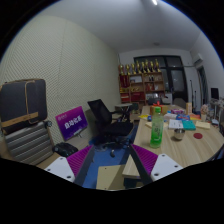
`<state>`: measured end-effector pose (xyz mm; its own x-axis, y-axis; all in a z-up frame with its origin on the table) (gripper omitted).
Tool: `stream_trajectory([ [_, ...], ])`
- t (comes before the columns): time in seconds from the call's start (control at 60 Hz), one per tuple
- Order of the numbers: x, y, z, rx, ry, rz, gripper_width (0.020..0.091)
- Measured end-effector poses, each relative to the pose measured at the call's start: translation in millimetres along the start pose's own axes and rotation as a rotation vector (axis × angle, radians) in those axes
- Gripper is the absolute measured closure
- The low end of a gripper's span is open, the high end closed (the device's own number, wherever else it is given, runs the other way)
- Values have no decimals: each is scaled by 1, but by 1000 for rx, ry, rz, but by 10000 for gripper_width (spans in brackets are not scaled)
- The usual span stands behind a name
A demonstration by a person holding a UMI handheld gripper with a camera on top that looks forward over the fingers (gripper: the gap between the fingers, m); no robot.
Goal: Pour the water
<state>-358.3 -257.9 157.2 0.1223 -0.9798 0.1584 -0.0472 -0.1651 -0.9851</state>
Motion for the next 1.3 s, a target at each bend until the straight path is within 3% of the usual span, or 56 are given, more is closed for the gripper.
stream_trajectory([
  [0.3, -25, -2, 29, 33, 75, 66, 289],
  [0.683, -179, -11, 150, 14, 234, 92, 286],
  [0.783, -220, -7, 159, 4, 234, 71, 284],
  [1.1, -299, -27, 153, 24, 260, 129, 292],
  [1.167, -309, -22, 160, 36, 287, 115, 559],
  [1.3, -311, -23, 163, 29, 261, 146, 575],
])
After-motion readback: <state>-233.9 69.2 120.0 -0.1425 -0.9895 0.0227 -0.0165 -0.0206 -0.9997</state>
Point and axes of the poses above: the point between the fingertips, and its own axes, seen from behind it with the camera up: z to the right, y down, x backward, against the way the camera looks, the point moved 6 cm from there along x, backward, against the way the camera looks, and after that the axes turned 15 degrees about y, right-handed, at the moved point
